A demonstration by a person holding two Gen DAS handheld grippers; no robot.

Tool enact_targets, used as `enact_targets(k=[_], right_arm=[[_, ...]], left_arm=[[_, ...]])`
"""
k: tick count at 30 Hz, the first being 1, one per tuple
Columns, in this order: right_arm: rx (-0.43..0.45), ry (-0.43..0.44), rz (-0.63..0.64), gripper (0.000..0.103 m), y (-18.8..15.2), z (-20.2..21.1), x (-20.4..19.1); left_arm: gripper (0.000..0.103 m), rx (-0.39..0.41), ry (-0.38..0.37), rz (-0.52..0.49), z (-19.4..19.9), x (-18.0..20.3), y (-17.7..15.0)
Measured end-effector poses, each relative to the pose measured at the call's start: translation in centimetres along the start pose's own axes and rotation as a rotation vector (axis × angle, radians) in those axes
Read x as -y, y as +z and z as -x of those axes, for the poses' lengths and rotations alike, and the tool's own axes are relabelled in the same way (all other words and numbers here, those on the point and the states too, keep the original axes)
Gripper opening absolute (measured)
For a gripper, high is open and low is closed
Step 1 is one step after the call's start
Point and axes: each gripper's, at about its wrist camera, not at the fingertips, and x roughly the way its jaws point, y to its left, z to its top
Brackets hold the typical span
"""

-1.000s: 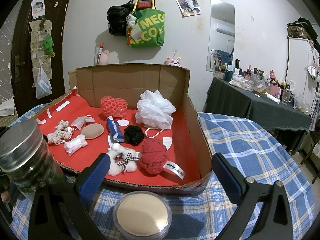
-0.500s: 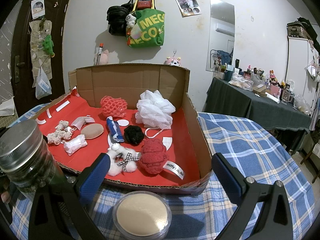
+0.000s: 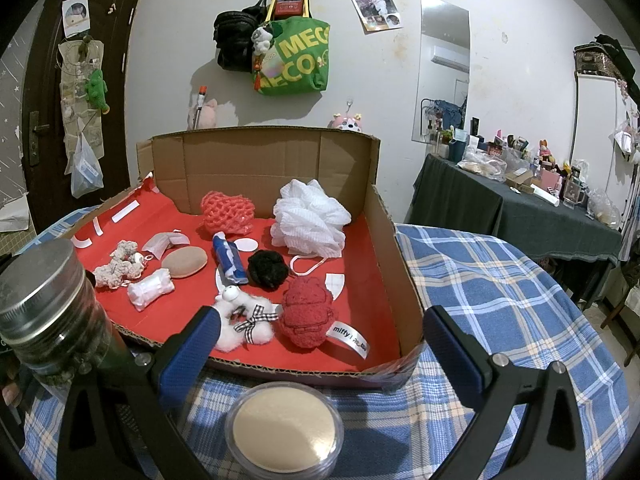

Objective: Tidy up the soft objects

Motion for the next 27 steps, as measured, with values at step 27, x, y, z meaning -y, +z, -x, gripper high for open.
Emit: enact_targets(k=[27], right_arm=[[-0.001,-0.001,0.001,0.103,0.02,0.00,0.02]], left_arm=[[0.085,-0.006,-0.004,0.002,-0.15,-0.23,0.00]])
